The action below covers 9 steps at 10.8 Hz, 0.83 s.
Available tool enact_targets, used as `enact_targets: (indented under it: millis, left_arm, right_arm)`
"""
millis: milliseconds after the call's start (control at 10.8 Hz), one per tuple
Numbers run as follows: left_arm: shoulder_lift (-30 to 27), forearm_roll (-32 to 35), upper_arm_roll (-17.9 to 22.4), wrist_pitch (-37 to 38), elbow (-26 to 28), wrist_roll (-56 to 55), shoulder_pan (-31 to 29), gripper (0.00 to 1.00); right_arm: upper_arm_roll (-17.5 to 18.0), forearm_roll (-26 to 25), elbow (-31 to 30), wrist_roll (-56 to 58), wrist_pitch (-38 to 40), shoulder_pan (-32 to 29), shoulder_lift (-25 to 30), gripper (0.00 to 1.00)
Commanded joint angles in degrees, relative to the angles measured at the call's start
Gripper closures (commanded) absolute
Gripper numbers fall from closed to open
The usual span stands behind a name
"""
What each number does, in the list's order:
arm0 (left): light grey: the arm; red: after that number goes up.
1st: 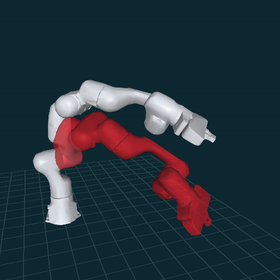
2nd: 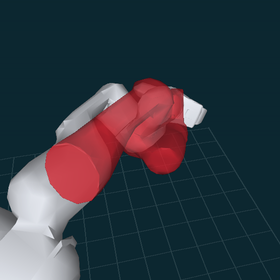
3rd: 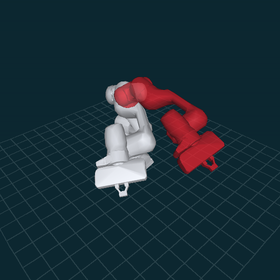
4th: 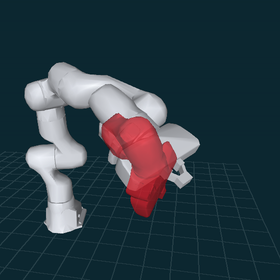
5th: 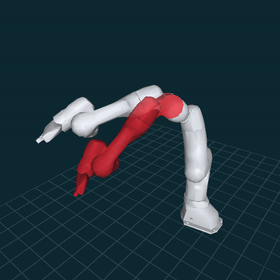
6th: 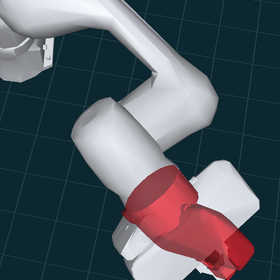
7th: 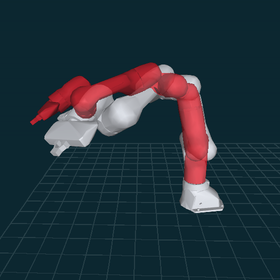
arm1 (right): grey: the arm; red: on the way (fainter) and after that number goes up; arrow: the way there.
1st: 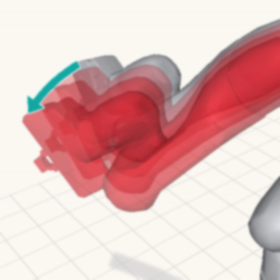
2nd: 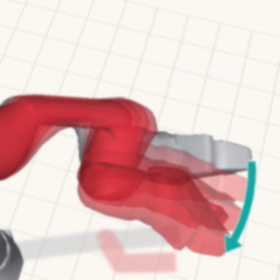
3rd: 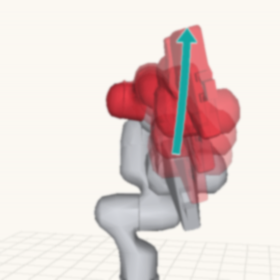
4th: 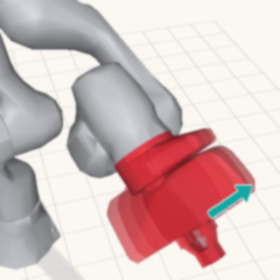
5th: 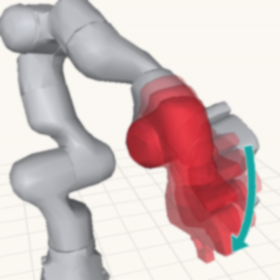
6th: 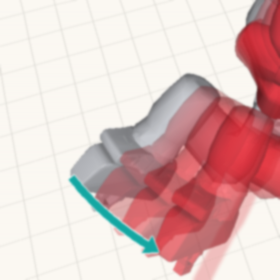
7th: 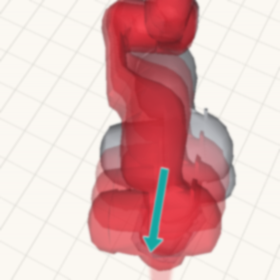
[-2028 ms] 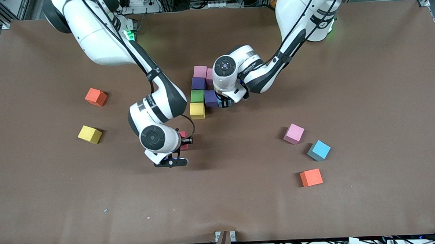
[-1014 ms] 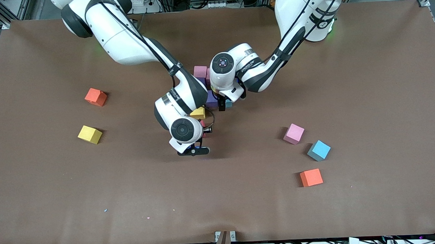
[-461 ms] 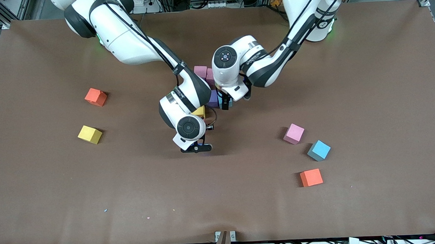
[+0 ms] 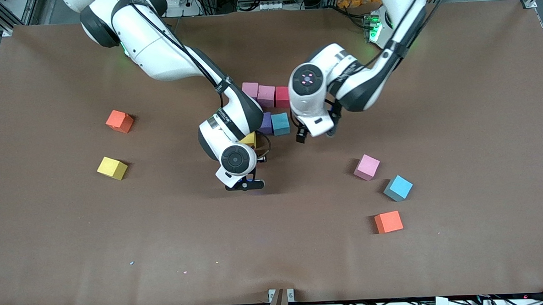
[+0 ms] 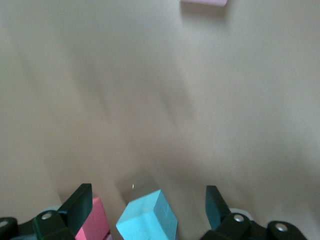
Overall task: Arrange 11 blocks into digit 3
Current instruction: 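Place the cyan cube beside the column while the right gripper carries red, then grasp the pink cube with the left gripper while the right gripper places red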
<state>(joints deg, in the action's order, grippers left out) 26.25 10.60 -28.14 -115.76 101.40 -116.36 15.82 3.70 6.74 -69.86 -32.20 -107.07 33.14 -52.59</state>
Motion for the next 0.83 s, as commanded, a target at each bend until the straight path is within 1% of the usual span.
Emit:
enact_targets:
  millis: [0,461,553,737]
  left_arm:
    - [-1.9,-1.46,-0.52,1.42,0.47,9.17,-3.24,0.0]
    - [-1.64,-0.41,-0.25,1.42,0.47,33.07,-12.72,0.0]
    - [-1.2,0.81,-0.17,1.24,0.55,38.26,-14.75,0.0]
    - [0.46,4.93,-0.08,0.63,0.47,43.74,-17.39,0.0]
  right_arm:
    - [-0.01,-1.12,-3.35,-1.2,0.28,0.17,1.79,1.0]
    - [-0.01,-1.12,-3.7,-1.37,0.28,0.78,1.88,1.0]
    - [-0.01,-1.12,-3.79,-1.37,0.37,0.96,1.88,1.0]
    - [-0.01,-1.12,-3.79,-1.37,0.37,1.05,1.88,1.0]
